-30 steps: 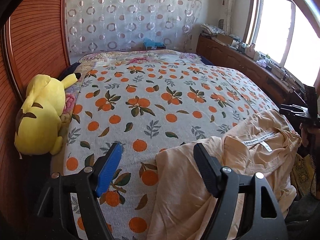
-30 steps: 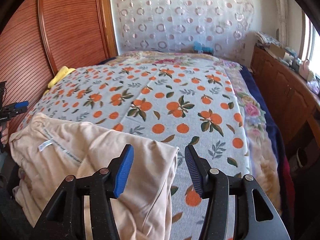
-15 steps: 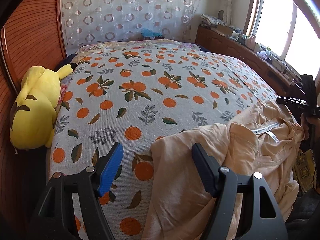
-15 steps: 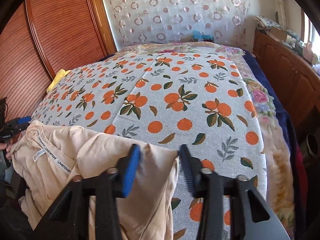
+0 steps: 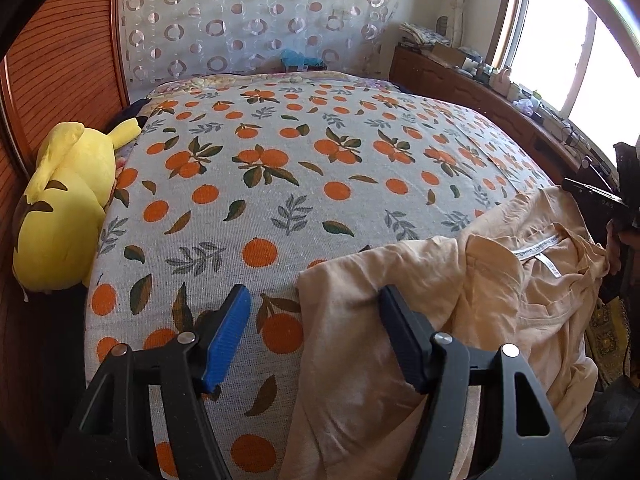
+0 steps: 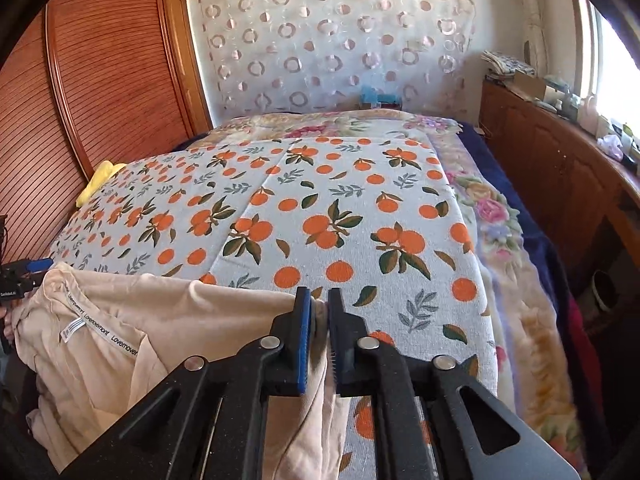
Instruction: Fold small clothes
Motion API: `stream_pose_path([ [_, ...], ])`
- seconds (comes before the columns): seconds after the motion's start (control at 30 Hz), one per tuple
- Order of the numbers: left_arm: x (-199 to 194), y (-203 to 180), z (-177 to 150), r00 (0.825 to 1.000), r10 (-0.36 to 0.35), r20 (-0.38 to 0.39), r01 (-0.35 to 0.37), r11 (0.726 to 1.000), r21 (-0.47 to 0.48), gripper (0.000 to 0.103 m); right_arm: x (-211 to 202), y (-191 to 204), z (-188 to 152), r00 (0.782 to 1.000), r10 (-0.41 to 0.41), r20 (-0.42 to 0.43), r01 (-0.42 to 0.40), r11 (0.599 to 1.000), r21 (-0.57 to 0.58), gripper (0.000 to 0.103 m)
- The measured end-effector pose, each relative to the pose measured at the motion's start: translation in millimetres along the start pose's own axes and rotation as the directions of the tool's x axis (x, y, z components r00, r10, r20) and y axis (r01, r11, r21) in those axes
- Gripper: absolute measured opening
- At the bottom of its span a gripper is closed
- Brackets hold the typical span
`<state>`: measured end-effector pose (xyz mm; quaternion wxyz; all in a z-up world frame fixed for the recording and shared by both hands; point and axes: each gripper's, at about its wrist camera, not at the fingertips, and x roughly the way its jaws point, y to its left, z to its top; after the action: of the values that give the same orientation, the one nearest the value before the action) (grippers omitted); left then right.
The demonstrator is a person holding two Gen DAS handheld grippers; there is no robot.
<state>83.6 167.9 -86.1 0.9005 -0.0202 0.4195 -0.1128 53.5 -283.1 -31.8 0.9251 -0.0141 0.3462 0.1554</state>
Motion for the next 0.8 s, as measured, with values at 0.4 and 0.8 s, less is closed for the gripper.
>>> stream_pose_path([
  [0.4, 6.9, -9.9, 9.5, 1.0, -0.007, -0.022, 0.008, 1.0, 0.027, 0.055, 31.2, 0.6, -2.4, 0.992, 0.013, -0.128, -0.02, 0.999, -0.05, 0.057],
  [0.8, -6.6, -30.3, 5.6, 0.998, -0.057, -0.004, 0.057, 0.997, 0.05, 0.01, 20.2, 17.6, -13.6, 0.989, 0.09, -0.12, -0.105, 0.987, -0.122, 0.013],
])
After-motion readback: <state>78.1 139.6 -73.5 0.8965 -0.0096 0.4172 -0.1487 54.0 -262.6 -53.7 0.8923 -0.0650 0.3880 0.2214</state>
